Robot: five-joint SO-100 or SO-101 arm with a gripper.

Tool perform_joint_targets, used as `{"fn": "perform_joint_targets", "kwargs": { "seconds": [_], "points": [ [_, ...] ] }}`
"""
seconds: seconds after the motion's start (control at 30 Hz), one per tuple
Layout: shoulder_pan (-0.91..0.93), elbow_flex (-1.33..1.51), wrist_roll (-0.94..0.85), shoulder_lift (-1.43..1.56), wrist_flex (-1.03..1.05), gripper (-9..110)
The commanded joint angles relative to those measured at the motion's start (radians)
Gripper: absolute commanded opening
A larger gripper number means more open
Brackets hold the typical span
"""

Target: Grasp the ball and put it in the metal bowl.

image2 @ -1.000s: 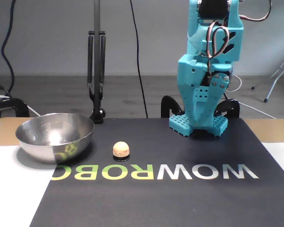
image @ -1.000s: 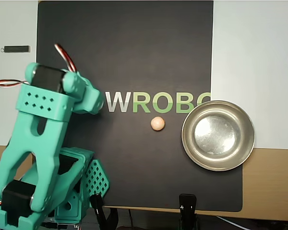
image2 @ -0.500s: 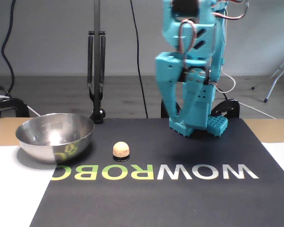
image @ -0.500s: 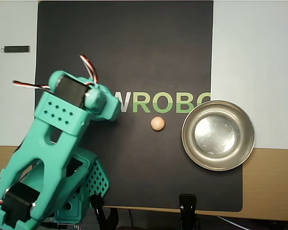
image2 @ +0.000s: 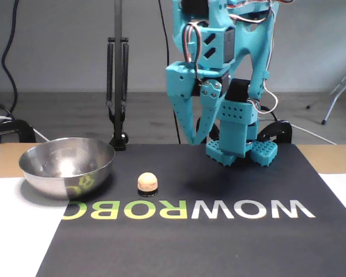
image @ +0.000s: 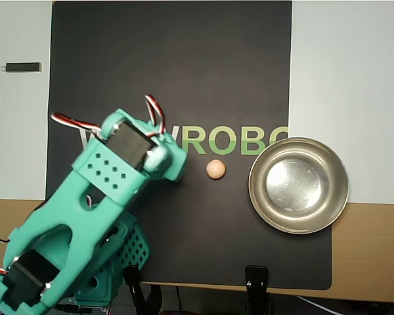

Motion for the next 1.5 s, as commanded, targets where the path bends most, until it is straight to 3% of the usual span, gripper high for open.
{"fn": "perform_joint_targets", "kwargs": {
  "seconds": [0.0, 0.43, 0.63, 0.87, 1.47],
  "points": [
    [0.032, -0.002, -0.031, 0.02, -0.005, 1],
    [0.121, 0.037, -0.066, 0.015, -0.149, 2],
    [0.158, 0.101, -0.061, 0.015, -0.241, 23],
    [0.17, 0.124, -0.061, 0.017, -0.295, 32],
    [0.17, 0.126, -0.057, 0.017, -0.296, 32]
  ]
}}
